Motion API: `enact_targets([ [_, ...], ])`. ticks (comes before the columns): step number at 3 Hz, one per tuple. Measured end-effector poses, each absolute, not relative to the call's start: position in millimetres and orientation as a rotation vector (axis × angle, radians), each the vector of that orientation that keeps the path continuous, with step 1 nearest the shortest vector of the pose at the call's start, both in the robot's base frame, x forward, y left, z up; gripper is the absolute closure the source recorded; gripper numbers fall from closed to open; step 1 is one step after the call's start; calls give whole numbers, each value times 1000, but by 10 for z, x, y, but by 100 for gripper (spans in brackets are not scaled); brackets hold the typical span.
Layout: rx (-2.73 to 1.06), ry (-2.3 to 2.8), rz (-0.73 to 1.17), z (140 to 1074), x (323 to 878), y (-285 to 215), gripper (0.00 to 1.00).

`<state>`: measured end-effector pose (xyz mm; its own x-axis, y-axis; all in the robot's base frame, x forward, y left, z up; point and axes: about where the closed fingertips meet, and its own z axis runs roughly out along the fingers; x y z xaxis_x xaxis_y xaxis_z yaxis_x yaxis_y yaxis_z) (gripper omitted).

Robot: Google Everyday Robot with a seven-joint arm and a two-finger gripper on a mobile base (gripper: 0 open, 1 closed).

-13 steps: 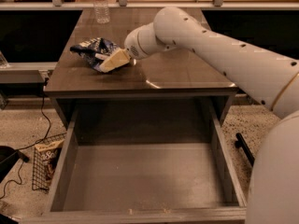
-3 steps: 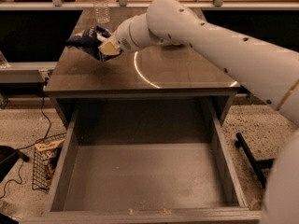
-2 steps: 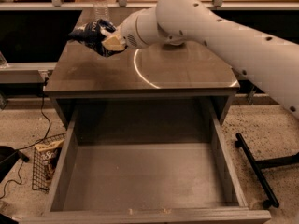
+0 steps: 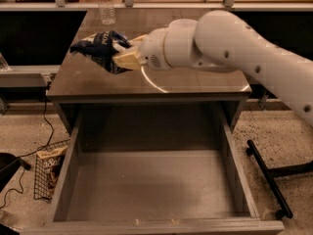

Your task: Pick blue chip bag

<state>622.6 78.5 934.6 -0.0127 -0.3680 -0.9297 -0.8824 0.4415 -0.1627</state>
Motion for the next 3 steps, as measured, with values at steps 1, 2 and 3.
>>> enact_targets([
  [1, -1103, 1594, 630, 9280, 5894, 464, 100],
  [2, -1065, 1656, 623, 9129, 5606, 199, 100],
  [3, -1021, 1714, 640, 8814, 5382, 42, 100],
])
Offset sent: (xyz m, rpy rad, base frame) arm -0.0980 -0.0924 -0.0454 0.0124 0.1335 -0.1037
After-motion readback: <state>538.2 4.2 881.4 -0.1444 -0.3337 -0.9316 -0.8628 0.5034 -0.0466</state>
